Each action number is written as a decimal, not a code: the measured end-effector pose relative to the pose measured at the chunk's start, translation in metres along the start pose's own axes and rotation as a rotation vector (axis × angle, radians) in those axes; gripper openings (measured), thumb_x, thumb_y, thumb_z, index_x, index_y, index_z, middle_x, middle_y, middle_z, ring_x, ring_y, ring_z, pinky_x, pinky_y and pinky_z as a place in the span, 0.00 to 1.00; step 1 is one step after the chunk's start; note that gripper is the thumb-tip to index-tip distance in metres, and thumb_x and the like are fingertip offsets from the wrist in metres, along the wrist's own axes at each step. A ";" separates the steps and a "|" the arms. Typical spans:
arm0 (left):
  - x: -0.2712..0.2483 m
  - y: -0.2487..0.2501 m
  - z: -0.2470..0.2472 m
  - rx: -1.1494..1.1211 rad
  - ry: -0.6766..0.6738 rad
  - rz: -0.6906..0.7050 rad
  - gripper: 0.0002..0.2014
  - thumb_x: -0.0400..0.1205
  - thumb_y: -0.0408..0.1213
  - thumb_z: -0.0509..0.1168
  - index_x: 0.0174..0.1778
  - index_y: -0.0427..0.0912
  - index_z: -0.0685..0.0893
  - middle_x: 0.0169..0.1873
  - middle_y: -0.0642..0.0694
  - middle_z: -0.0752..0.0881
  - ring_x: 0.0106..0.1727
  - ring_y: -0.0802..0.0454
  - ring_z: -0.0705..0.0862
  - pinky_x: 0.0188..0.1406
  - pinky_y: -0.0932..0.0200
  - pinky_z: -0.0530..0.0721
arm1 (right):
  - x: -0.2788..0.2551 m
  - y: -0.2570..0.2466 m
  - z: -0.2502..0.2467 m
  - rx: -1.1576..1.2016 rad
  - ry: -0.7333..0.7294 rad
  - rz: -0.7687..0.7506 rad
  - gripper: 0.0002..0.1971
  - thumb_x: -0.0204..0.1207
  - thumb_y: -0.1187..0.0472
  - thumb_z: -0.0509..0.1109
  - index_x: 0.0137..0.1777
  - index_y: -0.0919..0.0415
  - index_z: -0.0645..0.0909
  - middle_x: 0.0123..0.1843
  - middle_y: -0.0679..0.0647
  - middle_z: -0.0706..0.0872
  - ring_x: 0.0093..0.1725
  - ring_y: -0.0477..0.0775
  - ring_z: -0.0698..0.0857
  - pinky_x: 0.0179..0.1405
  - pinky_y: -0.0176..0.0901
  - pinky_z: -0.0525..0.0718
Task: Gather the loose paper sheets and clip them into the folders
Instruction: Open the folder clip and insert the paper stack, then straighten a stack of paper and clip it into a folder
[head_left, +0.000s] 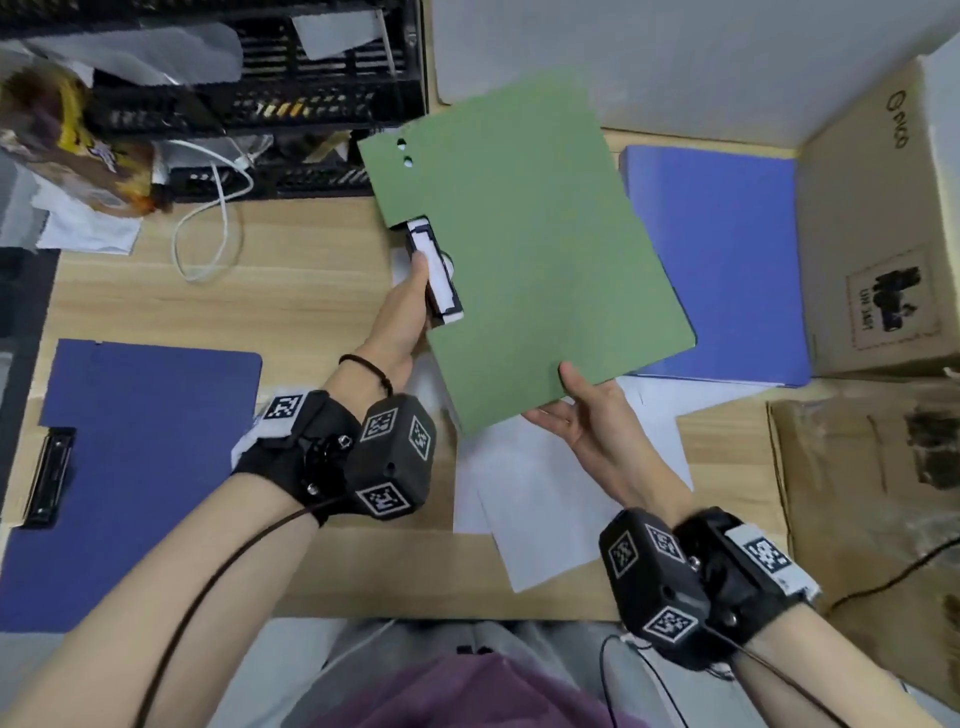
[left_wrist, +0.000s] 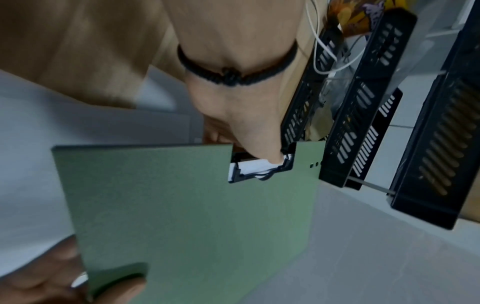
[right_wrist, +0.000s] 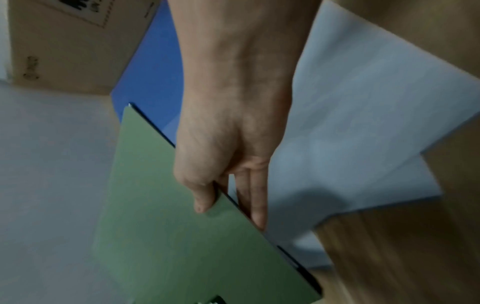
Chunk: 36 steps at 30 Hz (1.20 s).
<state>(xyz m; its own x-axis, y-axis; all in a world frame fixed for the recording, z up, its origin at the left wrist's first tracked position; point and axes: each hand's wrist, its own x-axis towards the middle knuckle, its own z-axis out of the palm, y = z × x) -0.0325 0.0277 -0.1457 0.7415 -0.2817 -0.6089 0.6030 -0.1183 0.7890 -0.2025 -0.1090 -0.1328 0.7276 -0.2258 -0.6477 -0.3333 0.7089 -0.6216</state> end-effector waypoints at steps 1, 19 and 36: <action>0.003 -0.001 0.007 -0.021 0.008 -0.022 0.22 0.87 0.56 0.51 0.41 0.52 0.85 0.31 0.60 0.88 0.34 0.62 0.86 0.43 0.62 0.81 | 0.006 -0.008 -0.007 -0.014 0.000 -0.002 0.13 0.87 0.64 0.58 0.66 0.55 0.78 0.57 0.51 0.91 0.47 0.56 0.92 0.42 0.45 0.90; 0.043 -0.038 0.020 0.412 0.201 -0.186 0.08 0.80 0.36 0.55 0.37 0.42 0.77 0.28 0.43 0.90 0.23 0.47 0.87 0.24 0.63 0.76 | 0.056 -0.038 -0.082 0.229 0.199 -0.027 0.08 0.86 0.63 0.59 0.55 0.62 0.79 0.40 0.52 0.93 0.35 0.48 0.92 0.36 0.41 0.90; 0.043 -0.040 0.022 0.363 0.233 -0.182 0.08 0.75 0.34 0.52 0.33 0.42 0.75 0.29 0.40 0.91 0.25 0.45 0.88 0.25 0.62 0.75 | 0.061 -0.040 -0.125 0.448 0.580 -0.047 0.14 0.84 0.53 0.64 0.58 0.65 0.80 0.53 0.60 0.88 0.45 0.55 0.93 0.38 0.42 0.90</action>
<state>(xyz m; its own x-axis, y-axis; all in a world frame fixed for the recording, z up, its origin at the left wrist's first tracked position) -0.0315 -0.0008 -0.2020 0.7047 -0.0090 -0.7095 0.6180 -0.4834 0.6200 -0.2200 -0.2344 -0.2026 0.2594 -0.4915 -0.8313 0.0579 0.8672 -0.4946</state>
